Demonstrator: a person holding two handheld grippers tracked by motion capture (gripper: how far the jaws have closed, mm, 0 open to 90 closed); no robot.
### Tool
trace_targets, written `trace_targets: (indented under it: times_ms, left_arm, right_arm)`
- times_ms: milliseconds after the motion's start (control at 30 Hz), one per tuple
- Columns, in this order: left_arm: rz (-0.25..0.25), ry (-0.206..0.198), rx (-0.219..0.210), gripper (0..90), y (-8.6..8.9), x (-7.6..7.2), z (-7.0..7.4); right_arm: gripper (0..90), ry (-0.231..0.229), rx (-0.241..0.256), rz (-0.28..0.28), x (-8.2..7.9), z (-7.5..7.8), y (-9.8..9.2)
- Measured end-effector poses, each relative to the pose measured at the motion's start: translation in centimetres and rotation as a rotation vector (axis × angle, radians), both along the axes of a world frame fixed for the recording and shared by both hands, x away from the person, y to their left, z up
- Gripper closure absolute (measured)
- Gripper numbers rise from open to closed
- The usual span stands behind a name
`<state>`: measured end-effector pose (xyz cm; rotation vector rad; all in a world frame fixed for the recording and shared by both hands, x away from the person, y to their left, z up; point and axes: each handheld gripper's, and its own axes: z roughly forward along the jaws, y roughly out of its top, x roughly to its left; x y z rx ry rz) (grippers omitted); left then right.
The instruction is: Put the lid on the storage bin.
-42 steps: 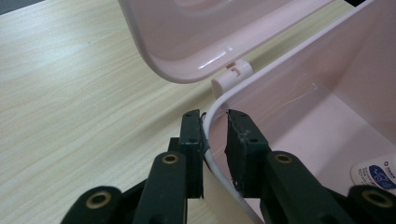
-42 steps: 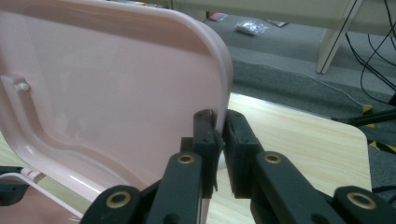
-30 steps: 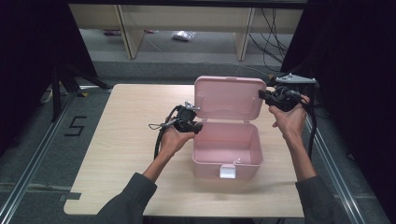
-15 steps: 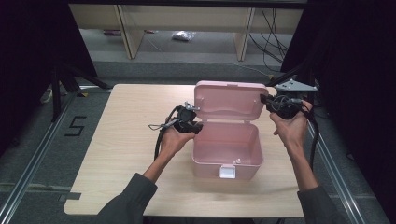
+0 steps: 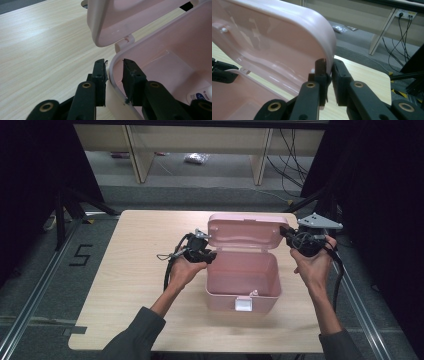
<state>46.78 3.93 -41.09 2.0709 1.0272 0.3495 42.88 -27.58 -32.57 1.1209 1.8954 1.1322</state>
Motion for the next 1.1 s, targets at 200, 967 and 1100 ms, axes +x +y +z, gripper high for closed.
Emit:
trace_targets:
  times_ms: [200, 967, 1100]
  left_arm:
    - [-0.019, 0.007, -0.014, 67.1, 0.4, -0.7, 0.6]
    - [-0.128, 0.02, -0.081, 61.5, 2.8, -4.9, 2.7]
    - [-0.137, 0.024, -0.079, 61.1, 3.5, -5.6, 2.5]
  right_arm:
    - [82.9, 0.002, -0.015, 0.002, -0.8, -0.1, -0.1]
    - [79.3, 0.047, 0.022, 0.045, -3.2, -0.8, -0.6]
    - [79.2, 0.047, 0.02, 0.056, -3.6, -1.0, -0.8]
